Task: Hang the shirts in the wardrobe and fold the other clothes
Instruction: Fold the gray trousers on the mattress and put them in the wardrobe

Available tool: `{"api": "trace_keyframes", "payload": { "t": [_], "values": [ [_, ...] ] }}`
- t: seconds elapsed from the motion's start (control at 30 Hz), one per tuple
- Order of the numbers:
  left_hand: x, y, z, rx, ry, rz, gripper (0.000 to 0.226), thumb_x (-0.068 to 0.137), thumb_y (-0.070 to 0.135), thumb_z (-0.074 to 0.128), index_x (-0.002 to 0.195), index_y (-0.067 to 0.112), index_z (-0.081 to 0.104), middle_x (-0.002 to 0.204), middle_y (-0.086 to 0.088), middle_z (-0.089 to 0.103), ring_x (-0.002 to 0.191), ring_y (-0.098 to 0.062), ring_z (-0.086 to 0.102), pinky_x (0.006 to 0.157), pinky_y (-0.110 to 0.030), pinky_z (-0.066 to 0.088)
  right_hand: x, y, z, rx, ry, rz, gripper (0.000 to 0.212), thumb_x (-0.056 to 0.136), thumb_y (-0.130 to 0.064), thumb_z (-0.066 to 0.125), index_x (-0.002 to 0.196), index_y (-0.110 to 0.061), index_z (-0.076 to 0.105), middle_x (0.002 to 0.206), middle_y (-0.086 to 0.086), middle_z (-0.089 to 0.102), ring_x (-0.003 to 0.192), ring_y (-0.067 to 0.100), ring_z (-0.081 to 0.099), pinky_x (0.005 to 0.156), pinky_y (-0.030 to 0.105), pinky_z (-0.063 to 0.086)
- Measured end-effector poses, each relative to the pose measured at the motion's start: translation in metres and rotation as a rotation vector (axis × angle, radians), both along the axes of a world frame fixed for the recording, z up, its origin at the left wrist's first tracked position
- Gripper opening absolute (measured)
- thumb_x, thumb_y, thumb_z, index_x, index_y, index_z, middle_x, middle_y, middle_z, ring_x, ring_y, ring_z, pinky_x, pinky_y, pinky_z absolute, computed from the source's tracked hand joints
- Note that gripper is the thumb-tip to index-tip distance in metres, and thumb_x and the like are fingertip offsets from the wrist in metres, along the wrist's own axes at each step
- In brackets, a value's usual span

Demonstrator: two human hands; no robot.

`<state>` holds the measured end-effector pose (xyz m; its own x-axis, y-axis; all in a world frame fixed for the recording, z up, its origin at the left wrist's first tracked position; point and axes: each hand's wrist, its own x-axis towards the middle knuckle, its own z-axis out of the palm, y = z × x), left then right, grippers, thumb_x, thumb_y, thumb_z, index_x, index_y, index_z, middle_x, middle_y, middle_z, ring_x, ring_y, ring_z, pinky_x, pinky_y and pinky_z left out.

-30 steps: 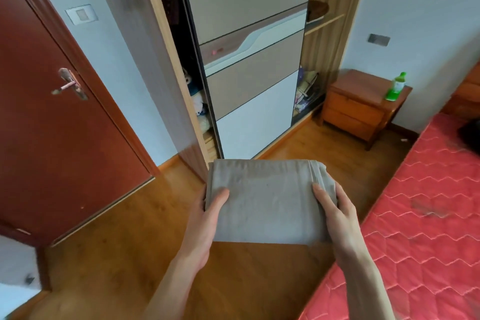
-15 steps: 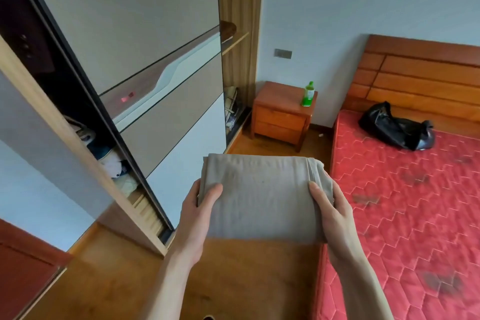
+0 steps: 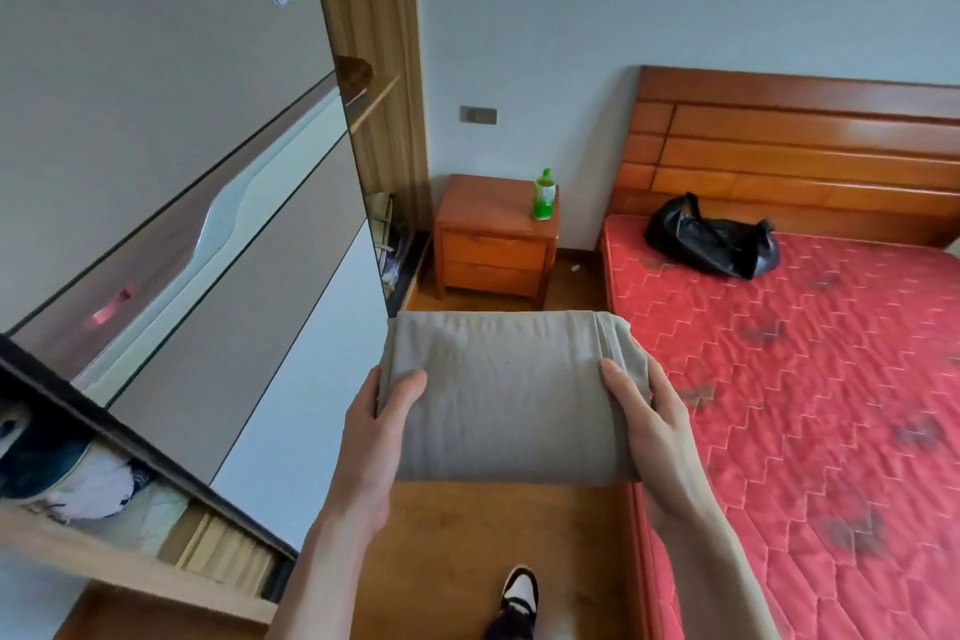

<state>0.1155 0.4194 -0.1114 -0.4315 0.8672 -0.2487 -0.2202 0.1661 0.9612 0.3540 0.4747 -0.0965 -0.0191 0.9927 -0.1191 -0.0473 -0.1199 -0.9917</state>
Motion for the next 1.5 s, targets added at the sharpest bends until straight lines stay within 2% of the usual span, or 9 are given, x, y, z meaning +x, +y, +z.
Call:
{"api": "trace_keyframes", "payload": {
  "t": [0.27, 0.4, 0.53, 0.63, 0.83, 1.13, 1.23, 1.37, 1.5],
  "values": [
    [-0.015, 0.151, -0.003, 0.022, 0.025, -0.059, 0.055, 0.076, 0.054, 0.068, 0.128, 0.036, 0.065, 0.115, 0.010, 0.074, 0.109, -0.015, 0.070, 0.077, -0.031, 0.056, -0.016, 0.136, -0.011, -0.028, 0.032, -0.089, 0.043, 0.095, -0.042, 0.070, 0.137, -0.046, 0.061, 0.123, -0.018, 0.072, 0.109, 0.002, 0.070, 0.102, 0.040, 0.055],
    [-0.016, 0.244, 0.007, 0.038, 0.030, -0.077, 0.038, 0.095, 0.044, 0.068, 0.132, 0.040, 0.061, 0.116, 0.012, 0.073, 0.106, -0.010, 0.071, 0.073, -0.026, 0.057, -0.016, 0.228, -0.002, -0.024, 0.046, -0.091, 0.051, 0.087, -0.042, 0.077, 0.135, -0.046, 0.061, 0.121, -0.018, 0.073, 0.110, 0.007, 0.071, 0.098, 0.039, 0.057],
    [-0.018, 0.320, 0.020, 0.022, 0.015, -0.046, 0.025, 0.095, 0.041, 0.068, 0.120, 0.042, 0.064, 0.108, 0.013, 0.074, 0.098, -0.009, 0.072, 0.071, -0.026, 0.057, -0.019, 0.311, 0.012, -0.002, 0.030, -0.043, 0.056, 0.086, -0.041, 0.079, 0.138, -0.046, 0.059, 0.120, -0.019, 0.073, 0.104, 0.003, 0.072, 0.091, 0.037, 0.059],
    [-0.029, 0.359, 0.020, 0.011, 0.019, -0.025, 0.040, 0.084, 0.053, 0.075, 0.120, 0.042, 0.064, 0.109, 0.012, 0.074, 0.100, -0.011, 0.072, 0.074, -0.031, 0.058, -0.029, 0.356, 0.013, 0.003, 0.049, -0.023, 0.048, 0.089, -0.036, 0.077, 0.132, -0.046, 0.061, 0.112, -0.023, 0.074, 0.100, 0.001, 0.072, 0.088, 0.035, 0.059],
    [-0.056, 0.420, 0.019, 0.013, 0.029, -0.021, 0.044, 0.079, 0.055, 0.080, 0.118, 0.043, 0.065, 0.104, 0.017, 0.075, 0.096, -0.005, 0.073, 0.076, -0.031, 0.058, -0.059, 0.432, 0.008, -0.011, 0.058, -0.002, 0.051, 0.089, -0.031, 0.078, 0.135, -0.042, 0.059, 0.107, -0.027, 0.073, 0.095, -0.006, 0.070, 0.069, 0.013, 0.056],
    [-0.103, 0.558, 0.002, 0.008, -0.016, 0.027, 0.040, 0.082, 0.055, 0.071, 0.119, 0.049, 0.057, 0.113, 0.011, 0.070, 0.101, -0.009, 0.070, 0.069, -0.023, 0.056, -0.113, 0.574, -0.004, -0.024, 0.065, 0.009, 0.049, 0.087, -0.028, 0.081, 0.130, -0.043, 0.061, 0.103, -0.023, 0.075, 0.092, 0.000, 0.073, 0.066, 0.015, 0.057],
    [-0.132, 0.612, 0.007, 0.037, -0.003, 0.038, 0.052, 0.081, 0.061, 0.077, 0.127, 0.047, 0.057, 0.117, 0.010, 0.070, 0.103, -0.010, 0.071, 0.071, -0.025, 0.057, -0.142, 0.634, 0.002, -0.014, 0.065, 0.043, 0.043, 0.089, -0.024, 0.078, 0.126, -0.042, 0.063, 0.106, -0.018, 0.076, 0.093, 0.001, 0.074, 0.070, 0.016, 0.057],
    [-0.168, 0.675, 0.019, 0.063, -0.002, 0.085, 0.042, 0.086, 0.049, 0.067, 0.127, 0.042, 0.059, 0.107, 0.014, 0.074, 0.095, -0.004, 0.073, 0.065, -0.022, 0.058, -0.182, 0.707, 0.017, -0.024, 0.059, 0.090, 0.054, 0.090, -0.031, 0.077, 0.139, -0.040, 0.057, 0.121, -0.009, 0.072, 0.102, 0.008, 0.072, 0.073, 0.018, 0.055],
    [-0.205, 0.729, 0.027, 0.064, 0.007, 0.105, 0.041, 0.088, 0.049, 0.065, 0.128, 0.044, 0.059, 0.112, 0.011, 0.073, 0.094, -0.004, 0.072, 0.073, -0.027, 0.056, -0.220, 0.766, 0.020, -0.031, 0.060, 0.075, 0.058, 0.090, -0.033, 0.076, 0.142, -0.039, 0.052, 0.128, -0.001, 0.065, 0.110, 0.019, 0.066, 0.076, 0.027, 0.052]
  ]
}}
